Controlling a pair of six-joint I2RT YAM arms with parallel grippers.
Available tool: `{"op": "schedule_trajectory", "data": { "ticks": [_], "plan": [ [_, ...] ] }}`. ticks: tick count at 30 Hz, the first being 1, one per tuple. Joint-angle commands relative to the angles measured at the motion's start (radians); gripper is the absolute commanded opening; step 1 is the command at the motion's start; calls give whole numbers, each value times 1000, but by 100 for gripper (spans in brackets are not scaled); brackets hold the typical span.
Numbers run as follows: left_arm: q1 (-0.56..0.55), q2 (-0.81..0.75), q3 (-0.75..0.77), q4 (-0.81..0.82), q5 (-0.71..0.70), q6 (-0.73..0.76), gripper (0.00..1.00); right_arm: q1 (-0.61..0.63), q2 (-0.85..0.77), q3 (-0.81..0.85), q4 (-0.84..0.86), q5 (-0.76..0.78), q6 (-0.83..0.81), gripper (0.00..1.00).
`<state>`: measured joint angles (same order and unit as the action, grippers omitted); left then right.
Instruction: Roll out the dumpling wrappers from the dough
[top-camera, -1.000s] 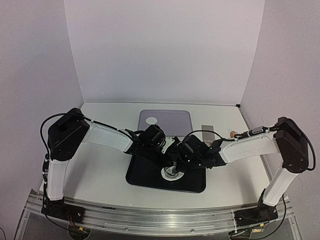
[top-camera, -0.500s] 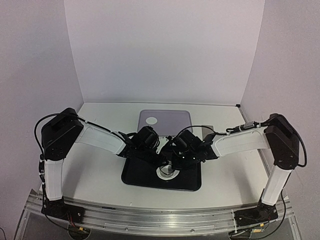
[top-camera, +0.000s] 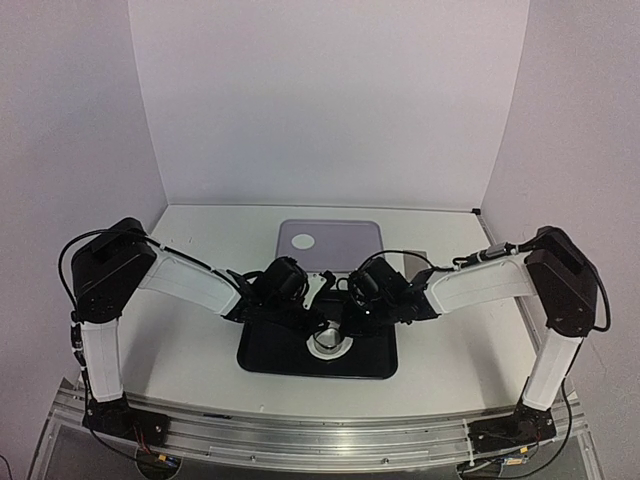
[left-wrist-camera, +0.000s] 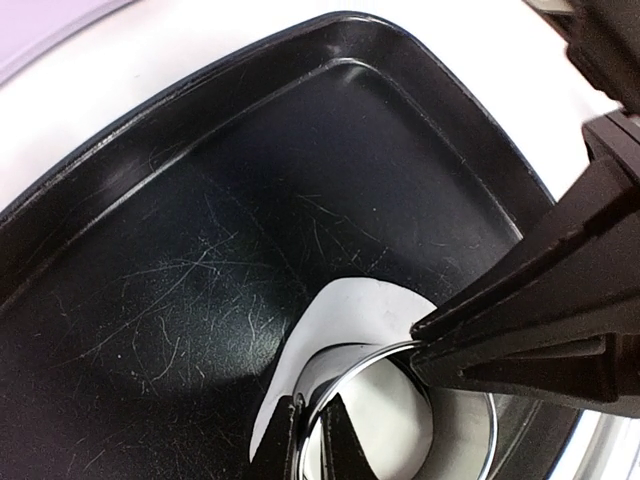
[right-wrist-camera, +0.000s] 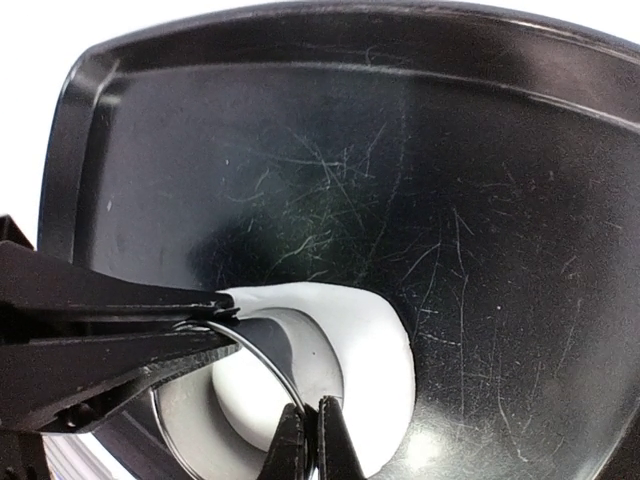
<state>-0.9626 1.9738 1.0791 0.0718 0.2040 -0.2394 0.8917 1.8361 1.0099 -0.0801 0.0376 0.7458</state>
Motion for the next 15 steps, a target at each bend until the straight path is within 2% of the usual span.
{"op": "schedule_trajectory", "data": {
  "ticks": [1,4,7,12,15],
  "plan": [
    [-69,17,-130,-358,111,31,0,-138,116,30,-263,248,-87,0],
    [-69,36,-121,-340,109,23,0,-124,131,27,-265,226,-69,0],
    [-54,41,-95,-311,79,19,0,-71,105,-45,-265,238,-8,0],
    [37,84,-8,-266,-27,6,0,42,53,-157,-265,250,137,0],
    [74,94,12,-253,-87,12,0,68,45,-184,-261,273,192,0]
  ]
}}
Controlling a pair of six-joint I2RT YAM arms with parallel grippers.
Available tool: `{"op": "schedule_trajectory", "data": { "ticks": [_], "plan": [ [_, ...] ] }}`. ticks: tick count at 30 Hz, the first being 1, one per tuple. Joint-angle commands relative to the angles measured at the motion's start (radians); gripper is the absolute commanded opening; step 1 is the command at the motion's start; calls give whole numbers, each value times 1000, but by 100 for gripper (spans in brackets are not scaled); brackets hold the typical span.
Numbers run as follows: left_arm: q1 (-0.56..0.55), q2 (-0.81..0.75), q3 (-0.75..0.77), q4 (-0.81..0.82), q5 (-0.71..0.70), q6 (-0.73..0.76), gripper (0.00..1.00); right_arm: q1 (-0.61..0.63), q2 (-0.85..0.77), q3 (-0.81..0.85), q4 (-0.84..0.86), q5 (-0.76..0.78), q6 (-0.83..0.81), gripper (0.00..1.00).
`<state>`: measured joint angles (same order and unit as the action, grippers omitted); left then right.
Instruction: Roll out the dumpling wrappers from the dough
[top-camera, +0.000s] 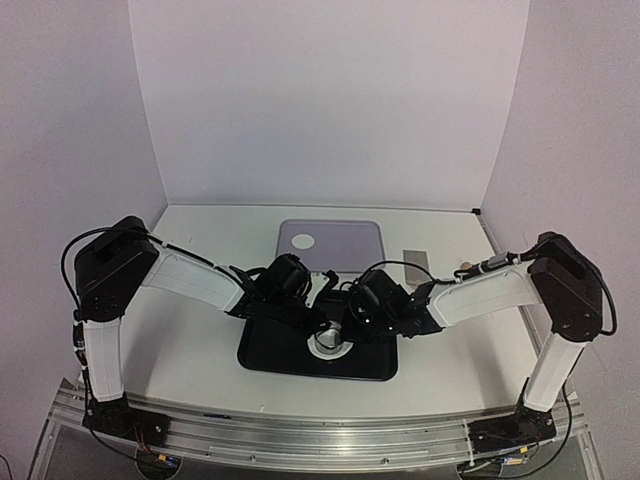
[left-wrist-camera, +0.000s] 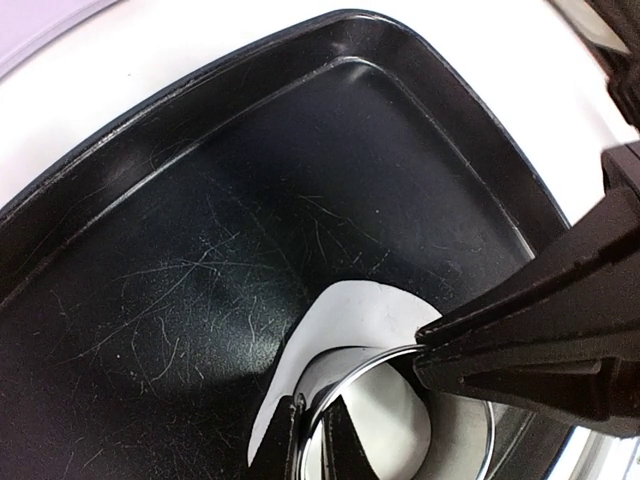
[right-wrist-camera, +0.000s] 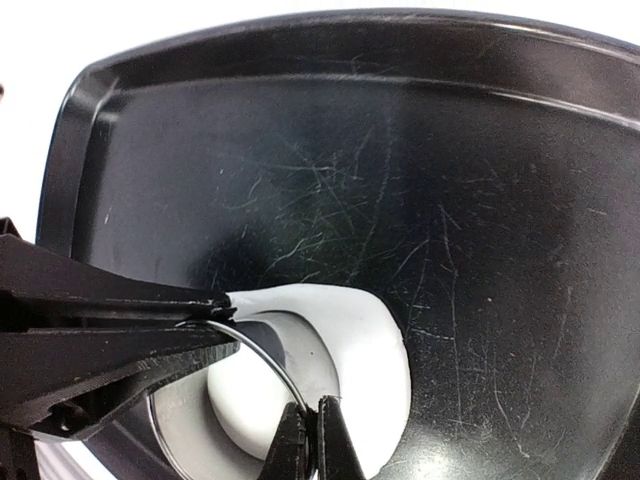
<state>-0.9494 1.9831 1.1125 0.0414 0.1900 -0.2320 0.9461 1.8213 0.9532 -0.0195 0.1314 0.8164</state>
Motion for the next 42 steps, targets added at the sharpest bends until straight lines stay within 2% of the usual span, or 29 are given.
{"op": "schedule_trajectory", "data": {
  "ticks": [1,4,7,8,11,13,16,20,25,29,33,36,42],
  "plan": [
    [63,79,-25,-222,-84,11,0,14,62,-130,-318,190,126,0],
    [30,39,-72,-209,-97,50,0,2,79,-99,-315,236,70,0],
    [-82,-15,-181,-185,-114,98,0,-52,109,-29,-304,244,-8,0],
    [-99,-19,-214,-184,-82,80,0,-64,117,-2,-299,236,-31,0],
    [-105,23,-249,-171,147,48,0,-77,131,36,-299,179,-20,0],
    [-75,76,-217,-200,169,30,0,-78,127,16,-301,124,51,0],
    [25,157,-150,-256,211,-21,0,-77,139,-35,-295,46,138,0],
    [87,238,-99,-318,253,-37,0,-78,179,-44,-279,3,160,0],
    [86,226,-108,-312,221,-25,0,-77,177,-36,-279,35,134,0],
    [59,155,-169,-244,122,10,0,-22,118,-47,-286,176,37,0],
    [-22,52,-253,-114,22,63,0,14,85,-74,-289,287,-24,0],
    [-76,20,-281,-63,-32,91,0,16,99,-78,-287,305,-76,0],
    [-87,16,-295,-13,-89,106,0,19,108,-38,-288,317,-171,0]
  ]
}}
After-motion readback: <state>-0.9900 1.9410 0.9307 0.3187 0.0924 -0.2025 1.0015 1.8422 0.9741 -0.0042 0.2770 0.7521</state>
